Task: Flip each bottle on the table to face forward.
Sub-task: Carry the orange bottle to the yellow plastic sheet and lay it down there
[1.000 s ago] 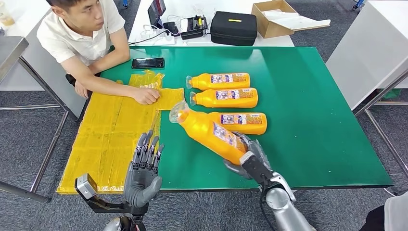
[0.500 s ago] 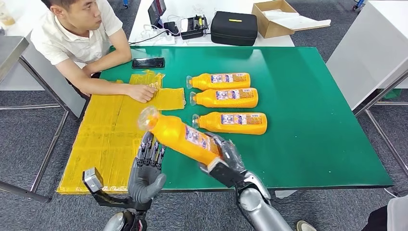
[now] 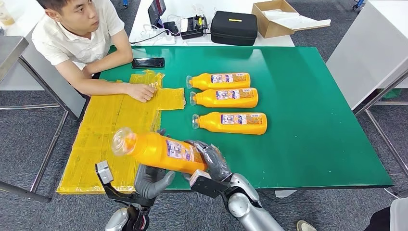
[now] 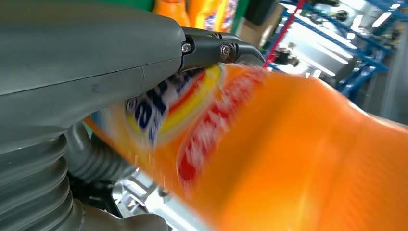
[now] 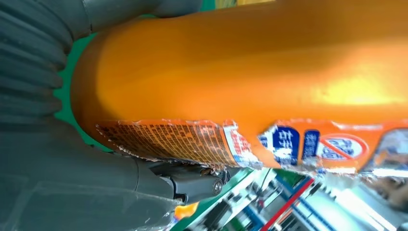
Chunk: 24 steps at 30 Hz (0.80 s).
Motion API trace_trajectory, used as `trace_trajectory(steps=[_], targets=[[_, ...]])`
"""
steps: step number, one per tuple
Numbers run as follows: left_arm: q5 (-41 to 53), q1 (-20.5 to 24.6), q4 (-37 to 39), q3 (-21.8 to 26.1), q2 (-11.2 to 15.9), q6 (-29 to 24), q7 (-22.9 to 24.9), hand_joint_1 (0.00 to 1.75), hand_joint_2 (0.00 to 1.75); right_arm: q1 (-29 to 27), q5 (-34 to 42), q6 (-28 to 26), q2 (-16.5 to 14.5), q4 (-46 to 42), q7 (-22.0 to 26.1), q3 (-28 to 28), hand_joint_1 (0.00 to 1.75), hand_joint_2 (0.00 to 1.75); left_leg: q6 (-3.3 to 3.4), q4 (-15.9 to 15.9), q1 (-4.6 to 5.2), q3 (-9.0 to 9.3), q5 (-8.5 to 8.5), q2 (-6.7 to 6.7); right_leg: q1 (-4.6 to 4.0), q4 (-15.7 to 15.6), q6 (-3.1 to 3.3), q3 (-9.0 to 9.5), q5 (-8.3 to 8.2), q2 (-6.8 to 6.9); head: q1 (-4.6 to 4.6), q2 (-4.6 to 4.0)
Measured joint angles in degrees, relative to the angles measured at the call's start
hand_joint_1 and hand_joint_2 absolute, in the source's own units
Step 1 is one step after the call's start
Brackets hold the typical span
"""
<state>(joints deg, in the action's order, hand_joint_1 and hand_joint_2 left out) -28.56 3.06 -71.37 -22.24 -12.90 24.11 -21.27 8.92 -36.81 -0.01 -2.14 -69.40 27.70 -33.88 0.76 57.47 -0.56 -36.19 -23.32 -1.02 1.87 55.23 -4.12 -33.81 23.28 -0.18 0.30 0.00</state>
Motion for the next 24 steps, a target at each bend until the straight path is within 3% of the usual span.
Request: trace_trajectory(steps=[9,10,14,24], targets=[[0.1,1.1,1.2,0.8,-0.6,-0.6,-0.3,0.00,1.75,0.3,1.3,1.1,0.0,-0.1,0.2,-2.3,1.75,1.75,0.00,0.0,0.00,0.00,0.00,0.00,0.01,0.0,-0.01,0.00,-0.01,0.00,-0.01,0.00],[0.2,1.2,1.2,0.9,-0.7,-0.6,-0.4,0.07,1.75,0.4,1.3,1.2,0.0,0.0,0.2,-2.4,1.75,1.75,0.00,0.0,0.00,0.00,0.00,0.00,0.01,0.0,-0.01,0.00,-0.01,0.00,-0.01,0.00],[0.1,1.2,0.6,1.3,-0.9,-0.9,-1.2,1.73,1.75,0.7,2.1,1.3,0.0,0.3,0.2,-2.8,1.75,1.75,0.00,0.0,0.00,0.00,0.00,0.01,0.01,0.0,-0.01,-0.01,-0.01,-0.01,-0.01,0.00],[-0.7,0.3,-2.4,2.0,-1.1,-2.0,-2.4,1.75,1.75,1.4,3.2,1.2,-0.2,1.3,0.1,-3.2,1.75,1.75,0.00,0.0,0.00,0.00,0.00,0.04,0.01,0.0,0.00,-0.04,0.00,-0.02,0.00,0.00]])
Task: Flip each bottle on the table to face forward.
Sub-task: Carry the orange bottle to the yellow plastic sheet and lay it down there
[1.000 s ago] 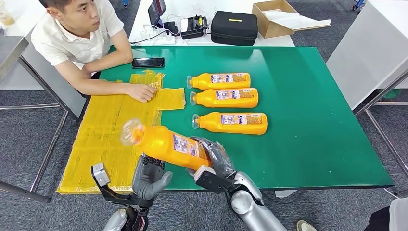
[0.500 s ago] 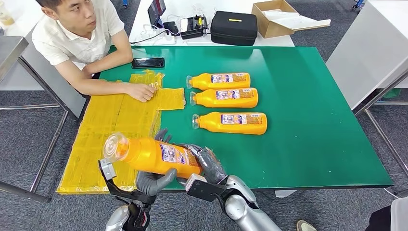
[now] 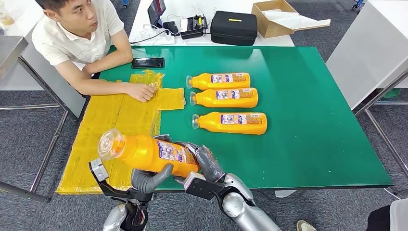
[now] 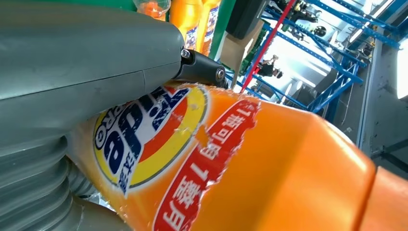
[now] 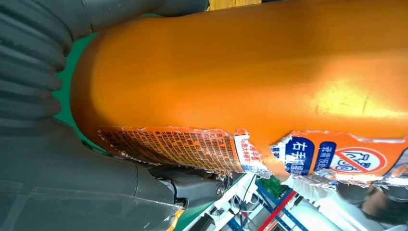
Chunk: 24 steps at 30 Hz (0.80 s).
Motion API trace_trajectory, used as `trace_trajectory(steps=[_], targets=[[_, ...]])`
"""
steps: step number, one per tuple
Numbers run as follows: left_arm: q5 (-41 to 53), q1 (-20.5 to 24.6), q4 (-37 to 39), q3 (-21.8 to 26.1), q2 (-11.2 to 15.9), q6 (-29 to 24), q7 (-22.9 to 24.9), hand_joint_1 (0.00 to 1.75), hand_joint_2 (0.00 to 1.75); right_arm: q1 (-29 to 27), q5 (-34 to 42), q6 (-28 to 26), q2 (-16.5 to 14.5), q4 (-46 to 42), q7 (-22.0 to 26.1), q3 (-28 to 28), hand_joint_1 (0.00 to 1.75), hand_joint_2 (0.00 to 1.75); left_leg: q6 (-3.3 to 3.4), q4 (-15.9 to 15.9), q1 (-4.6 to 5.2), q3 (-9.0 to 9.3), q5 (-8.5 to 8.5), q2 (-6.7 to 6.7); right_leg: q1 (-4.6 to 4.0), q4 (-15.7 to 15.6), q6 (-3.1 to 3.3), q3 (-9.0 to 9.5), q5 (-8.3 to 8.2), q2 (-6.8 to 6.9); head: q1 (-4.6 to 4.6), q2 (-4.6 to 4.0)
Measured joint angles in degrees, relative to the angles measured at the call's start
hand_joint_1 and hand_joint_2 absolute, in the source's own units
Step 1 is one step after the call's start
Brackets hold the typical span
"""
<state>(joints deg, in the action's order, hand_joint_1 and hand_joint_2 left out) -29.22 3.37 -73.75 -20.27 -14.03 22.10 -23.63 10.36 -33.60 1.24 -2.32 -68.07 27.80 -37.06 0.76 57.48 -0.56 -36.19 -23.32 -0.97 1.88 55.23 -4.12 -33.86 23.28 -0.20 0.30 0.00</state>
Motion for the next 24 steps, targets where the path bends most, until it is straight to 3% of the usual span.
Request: trace_trajectory(steps=[5,7,11,12,17,22,24], targets=[[0.1,-0.1,-0.4,0.3,0.0,-0.3,-0.2,1.75,1.75,0.0,0.1,0.0,-0.1,0.2,0.0,0.0,1.75,1.75,0.00,0.0,0.00,0.00,0.00,0.01,0.00,0.0,0.00,0.00,0.00,0.00,0.00,0.00],[0.4,-0.2,-0.7,0.4,0.0,-0.7,-0.7,1.75,1.75,0.0,0.3,0.0,-0.2,0.3,0.0,0.0,1.64,1.75,0.00,0.0,0.00,0.00,0.00,0.02,0.00,0.0,0.00,-0.01,0.00,0.00,0.01,0.00],[0.6,-0.6,-1.4,0.5,0.0,-1.9,-1.5,1.75,1.75,-0.2,0.9,0.0,-0.4,1.0,-0.2,0.0,0.09,1.75,0.00,0.0,0.00,0.01,0.00,0.04,0.00,0.0,0.00,-0.02,0.00,-0.01,0.00,0.00],[0.6,-0.8,-1.6,0.5,-0.1,-2.3,-1.5,1.75,1.75,-0.3,0.9,-0.1,-0.5,1.3,-0.3,0.0,0.00,1.75,0.00,0.0,0.00,0.01,0.00,0.04,0.00,0.0,0.00,-0.03,0.00,-0.01,0.00,0.00],[2.0,-0.9,-3.6,1.0,-0.2,-6.1,-2.1,1.75,1.75,-2.0,0.5,-1.6,-0.9,3.6,-1.7,1.0,0.00,1.75,0.00,0.0,0.00,-0.04,0.00,-0.05,0.00,0.0,0.01,-0.01,0.00,0.03,-0.02,0.00],[18.1,-0.3,-5.9,2.0,-0.2,-20.1,-5.4,1.75,1.75,-4.1,-1.9,-5.6,-1.2,5.4,-3.3,2.6,0.00,1.75,0.00,0.0,0.00,-0.05,0.00,-0.04,0.00,0.0,0.00,-0.02,-0.01,0.03,0.00,0.00],[20.6,-0.4,-7.1,3.0,-0.3,-22.3,-5.3,1.75,1.75,-5.0,-2.2,-7.3,-1.3,5.7,-3.5,3.9,0.00,1.75,0.00,0.0,-0.01,-0.06,0.00,-0.05,-0.01,0.0,0.00,-0.02,-0.01,0.03,0.00,0.00]])
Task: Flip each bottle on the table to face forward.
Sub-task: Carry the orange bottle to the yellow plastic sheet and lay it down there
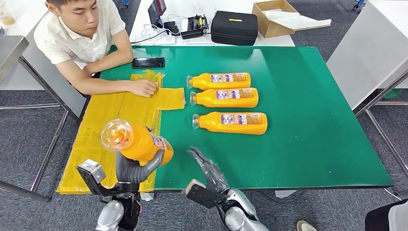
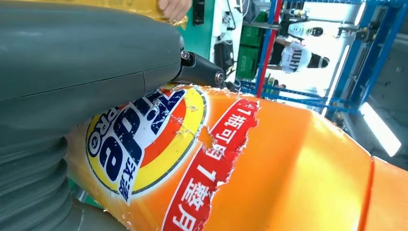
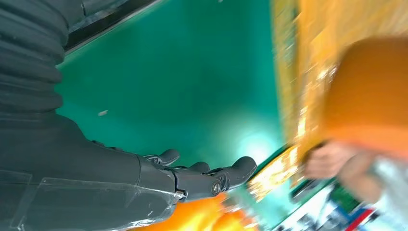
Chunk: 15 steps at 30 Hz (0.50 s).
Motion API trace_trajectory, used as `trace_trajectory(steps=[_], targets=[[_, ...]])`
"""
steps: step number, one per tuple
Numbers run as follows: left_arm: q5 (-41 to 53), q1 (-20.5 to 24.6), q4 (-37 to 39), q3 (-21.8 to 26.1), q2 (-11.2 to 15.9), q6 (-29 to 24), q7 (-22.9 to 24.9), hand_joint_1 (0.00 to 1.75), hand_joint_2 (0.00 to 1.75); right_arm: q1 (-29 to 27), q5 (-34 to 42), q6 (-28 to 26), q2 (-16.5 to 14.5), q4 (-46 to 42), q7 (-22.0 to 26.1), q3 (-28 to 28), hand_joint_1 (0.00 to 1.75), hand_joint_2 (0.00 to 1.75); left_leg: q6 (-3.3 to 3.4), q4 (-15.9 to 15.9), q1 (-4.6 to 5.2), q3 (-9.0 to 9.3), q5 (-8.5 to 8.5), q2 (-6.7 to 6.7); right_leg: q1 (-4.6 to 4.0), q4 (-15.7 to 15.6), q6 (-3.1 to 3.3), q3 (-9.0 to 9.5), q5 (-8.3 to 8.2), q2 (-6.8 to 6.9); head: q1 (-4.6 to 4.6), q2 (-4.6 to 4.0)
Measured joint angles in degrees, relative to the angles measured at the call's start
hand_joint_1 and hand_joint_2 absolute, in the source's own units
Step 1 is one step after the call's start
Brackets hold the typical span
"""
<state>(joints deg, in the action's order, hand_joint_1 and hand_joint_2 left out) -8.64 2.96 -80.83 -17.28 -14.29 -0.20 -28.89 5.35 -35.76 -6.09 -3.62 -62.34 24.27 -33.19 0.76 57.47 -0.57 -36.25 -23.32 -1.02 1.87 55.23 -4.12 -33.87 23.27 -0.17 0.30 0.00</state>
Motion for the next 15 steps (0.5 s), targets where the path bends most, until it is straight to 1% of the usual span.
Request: trace_trajectory(steps=[3,4,5,6,7,9,10,11,12,13,15], targets=[[-4.0,-1.1,-2.4,2.2,-0.5,1.1,1.8,1.75,1.75,-1.9,0.6,-3.1,0.1,0.3,0.0,2.7,0.00,1.75,0.00,0.0,0.00,0.00,-0.01,0.03,0.00,0.0,0.00,0.00,0.00,-0.02,-0.01,0.00],[-4.1,-1.6,-3.2,2.9,-0.6,0.5,2.0,1.75,1.75,-2.6,0.8,-4.2,0.2,0.3,-0.1,3.8,0.00,1.75,0.00,0.0,0.01,-0.01,-0.01,0.01,0.01,0.0,0.00,-0.01,0.01,-0.01,-0.01,0.00],[-2.2,-2.0,-3.9,3.6,-0.6,-1.1,1.7,1.75,1.75,-3.4,0.7,-5.3,0.4,0.3,-0.1,5.0,0.00,1.75,0.00,0.0,0.01,-0.02,-0.01,-0.01,0.01,0.0,0.00,-0.01,0.01,0.00,-0.01,0.00],[2.1,-2.3,-4.4,4.2,-0.5,-4.0,1.1,1.75,1.75,-4.0,0.6,-6.1,0.6,0.3,-0.2,6.1,0.00,1.75,0.01,0.0,0.01,-0.04,-0.01,-0.03,0.01,0.0,0.00,-0.01,0.02,0.01,-0.02,0.00],[8.9,-2.4,-4.7,4.5,-0.3,-7.9,0.4,1.75,1.75,-4.6,0.4,-6.6,0.8,0.1,-0.1,7.3,0.00,1.75,0.01,0.0,0.01,-0.04,-0.01,-0.04,0.01,0.0,0.00,-0.01,0.02,0.02,-0.01,0.00],[25.1,-2.4,-4.9,4.9,0.4,-16.0,0.0,1.75,1.75,-5.5,-0.1,-6.8,1.0,-0.6,0.1,9.4,0.00,1.75,0.01,0.0,0.01,-0.04,-0.01,-0.04,0.01,0.0,0.00,-0.01,0.02,0.01,-0.01,0.00],[32.8,-2.3,-4.8,5.0,0.9,-19.1,0.3,1.75,1.75,-5.8,-0.4,-6.6,1.1,-1.0,0.3,10.4,0.00,1.75,0.00,0.0,0.01,-0.04,-0.01,-0.03,0.01,0.0,0.01,-0.01,0.02,0.01,-0.01,0.00],[38.1,-2.2,-4.6,5.0,1.3,-20.9,0.6,1.75,1.75,-6.0,-0.5,-6.4,1.1,-1.3,0.4,11.2,0.00,1.75,0.00,0.0,0.01,-0.03,-0.01,-0.02,0.01,0.0,0.01,-0.02,0.02,0.00,-0.02,0.00],[41.2,-2.1,-4.4,5.1,1.7,-22.0,0.9,1.75,1.75,-6.0,-0.7,-6.2,1.1,-1.6,0.5,12.0,0.00,1.75,0.00,0.0,0.01,-0.02,-0.01,-0.01,0.01,0.0,0.01,-0.02,0.01,0.00,-0.02,0.00],[42.0,-2.0,-4.3,5.1,2.0,-22.3,1.0,1.75,1.75,-6.0,-0.7,-6.1,1.2,-1.8,0.5,12.5,0.00,1.75,0.00,0.0,0.01,-0.01,0.00,0.02,0.00,0.0,0.01,-0.01,0.01,-0.01,-0.01,0.00],[40.8,-2.0,-4.0,5.2,2.3,-22.6,1.0,1.75,1.75,-6.1,-0.8,-6.0,1.2,-2.1,0.5,13.3,0.00,1.75,-0.01,0.0,0.00,0.01,0.01,0.05,0.00,0.0,0.01,-0.01,-0.01,-0.02,-0.01,0.00]])
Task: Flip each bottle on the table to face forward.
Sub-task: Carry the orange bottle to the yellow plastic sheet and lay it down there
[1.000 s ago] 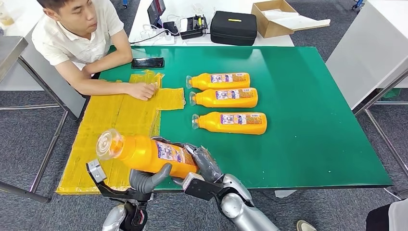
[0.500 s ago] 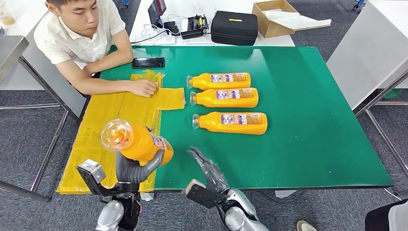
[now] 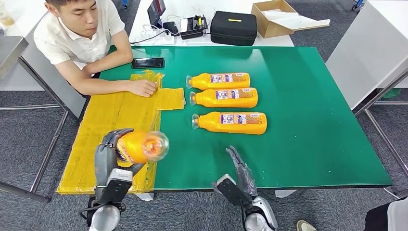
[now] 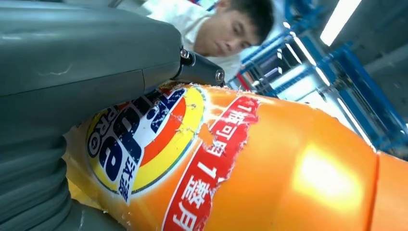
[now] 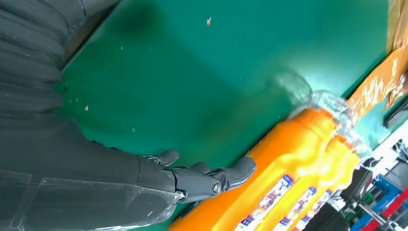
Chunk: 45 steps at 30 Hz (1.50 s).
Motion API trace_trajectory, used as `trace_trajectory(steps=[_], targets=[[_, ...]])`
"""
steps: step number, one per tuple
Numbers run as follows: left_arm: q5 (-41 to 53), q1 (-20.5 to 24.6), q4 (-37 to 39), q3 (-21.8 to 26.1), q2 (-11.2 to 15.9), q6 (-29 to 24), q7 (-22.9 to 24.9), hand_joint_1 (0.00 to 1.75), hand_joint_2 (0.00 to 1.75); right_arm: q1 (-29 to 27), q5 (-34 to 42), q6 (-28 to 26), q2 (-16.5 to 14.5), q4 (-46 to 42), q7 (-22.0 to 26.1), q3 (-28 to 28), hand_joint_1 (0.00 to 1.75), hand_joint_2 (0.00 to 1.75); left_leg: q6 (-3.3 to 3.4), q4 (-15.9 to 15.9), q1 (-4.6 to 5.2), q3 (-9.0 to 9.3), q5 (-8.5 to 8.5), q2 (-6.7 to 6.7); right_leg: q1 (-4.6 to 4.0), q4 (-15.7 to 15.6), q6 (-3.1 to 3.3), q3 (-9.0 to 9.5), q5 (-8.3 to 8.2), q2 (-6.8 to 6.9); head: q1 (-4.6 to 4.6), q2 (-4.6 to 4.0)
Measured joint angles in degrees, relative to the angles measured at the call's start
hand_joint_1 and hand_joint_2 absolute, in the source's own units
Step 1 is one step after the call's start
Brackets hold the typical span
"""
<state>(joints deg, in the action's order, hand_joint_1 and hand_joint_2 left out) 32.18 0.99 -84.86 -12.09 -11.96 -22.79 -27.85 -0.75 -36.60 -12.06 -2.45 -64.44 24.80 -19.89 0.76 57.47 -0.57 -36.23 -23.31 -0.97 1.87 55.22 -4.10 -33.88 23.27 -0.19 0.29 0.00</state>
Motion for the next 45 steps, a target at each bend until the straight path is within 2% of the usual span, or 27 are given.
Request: trace_trajectory(steps=[4,7,11,13,18,22,26,27,30,31,35,39,42,45], targets=[[1.9,0.2,0.4,0.2,0.6,-1.1,1.2,1.75,1.75,-0.1,-0.2,0.0,-0.1,-0.3,0.1,0.9,0.00,1.75,-0.01,0.0,0.00,0.00,0.02,-0.01,0.00,0.0,0.00,0.01,0.00,0.01,0.00,0.00],[13.5,1.5,2.3,0.1,1.5,-3.6,6.3,1.75,1.75,0.0,-0.5,0.8,-0.2,-0.4,0.7,1.6,0.00,1.75,-0.01,0.0,0.00,0.00,0.02,-0.01,0.01,0.0,0.00,0.01,0.00,0.01,-0.01,0.00],[27.2,5.9,9.2,0.2,3.9,-5.8,12.5,1.75,1.75,0.8,-1.2,2.9,-0.7,-0.5,1.7,2.3,0.00,1.75,-0.06,0.0,-0.01,0.00,0.07,-0.01,0.00,0.0,0.01,0.01,-0.02,0.00,0.01,0.00],[29.4,8.3,13.2,0.2,4.8,-5.0,13.8,1.75,1.75,1.3,-1.2,3.6,-1.0,-0.5,2.0,2.5,0.00,1.75,-0.08,0.0,-0.03,0.01,0.11,-0.01,-0.01,0.0,0.01,0.02,-0.03,0.01,0.01,0.00],[32.2,13.0,22.4,0.2,6.6,1.1,17.1,1.75,1.75,1.9,-1.0,5.0,-1.6,-0.5,2.5,2.9,0.00,1.75,-0.08,0.0,-0.04,0.00,0.13,-0.03,-0.02,0.0,0.01,0.03,-0.04,0.00,0.01,0.00],[36.0,16.3,29.9,0.2,7.8,1.9,19.9,1.75,1.75,2.4,-1.1,5.9,-1.9,-0.5,2.8,2.9,0.00,1.75,-0.09,0.0,-0.04,-0.01,0.13,-0.04,-0.02,0.0,0.01,0.03,-0.04,0.01,0.01,0.00],[37.4,19.8,36.2,0.2,8.3,2.9,20.7,1.51,1.75,3.0,-1.0,6.3,-2.3,-0.5,3.1,2.9,0.00,1.75,-0.09,0.0,-0.04,0.04,0.13,-0.11,-0.02,0.0,0.02,0.12,-0.03,0.06,0.01,0.00],[37.4,20.6,37.6,0.2,8.3,3.4,20.8,1.37,1.75,3.1,-1.0,6.4,-2.4,-0.5,3.1,2.9,0.00,1.75,-0.09,0.0,-0.04,0.10,0.13,-0.15,-0.02,0.0,0.02,0.18,-0.02,0.09,0.02,0.00],[37.5,23.2,41.5,0.1,8.4,5.3,20.9,0.80,1.75,3.4,-0.6,6.8,-2.5,-0.4,3.4,2.9,0.00,1.75,-0.10,-0.1,-0.04,0.44,0.12,-0.27,-0.02,0.0,0.05,0.57,0.04,0.18,0.01,0.00],[37.5,23.9,42.5,0.1,8.4,5.7,21.0,0.73,1.75,3.6,-0.4,6.9,-2.5,-0.3,3.5,2.9,0.00,1.75,-0.11,-0.1,-0.04,0.58,0.11,-0.29,-0.02,0.0,0.07,0.71,0.07,0.21,0.00,0.00],[37.6,25.8,45.6,0.1,8.4,6.2,21.1,0.73,1.75,3.9,-0.2,7.0,-2.6,-0.1,3.7,2.9,0.00,1.75,-0.19,-0.1,-0.03,0.90,0.11,-0.30,-0.04,0.0,0.27,0.98,0.11,0.22,-0.01,0.00],[37.6,26.6,47.2,0.1,8.4,6.2,21.1,0.04,1.75,3.9,-0.1,7.0,-2.6,0.0,3.7,2.9,0.00,1.75,-0.26,-0.1,-0.04,0.96,0.27,-0.29,-0.06,0.0,0.38,1.00,-0.03,0.21,-0.01,0.00],[37.5,27.1,48.1,0.1,8.4,7.1,21.0,0.00,1.75,3.9,0.0,7.0,-2.6,0.1,3.7,2.9,0.00,1.75,-0.22,-0.1,-0.05,0.99,0.35,-0.30,-0.07,0.0,0.38,1.04,-0.06,0.24,0.01,0.00],[37.3,27.9,49.2,0.1,8.5,10.5,20.4,0.00,1.75,4.0,0.2,7.0,-2.6,0.3,4.0,2.9,0.00,1.75,-0.18,-0.1,-0.05,1.02,0.38,-0.34,-0.08,0.0,0.38,1.08,-0.05,0.28,0.01,0.00]])
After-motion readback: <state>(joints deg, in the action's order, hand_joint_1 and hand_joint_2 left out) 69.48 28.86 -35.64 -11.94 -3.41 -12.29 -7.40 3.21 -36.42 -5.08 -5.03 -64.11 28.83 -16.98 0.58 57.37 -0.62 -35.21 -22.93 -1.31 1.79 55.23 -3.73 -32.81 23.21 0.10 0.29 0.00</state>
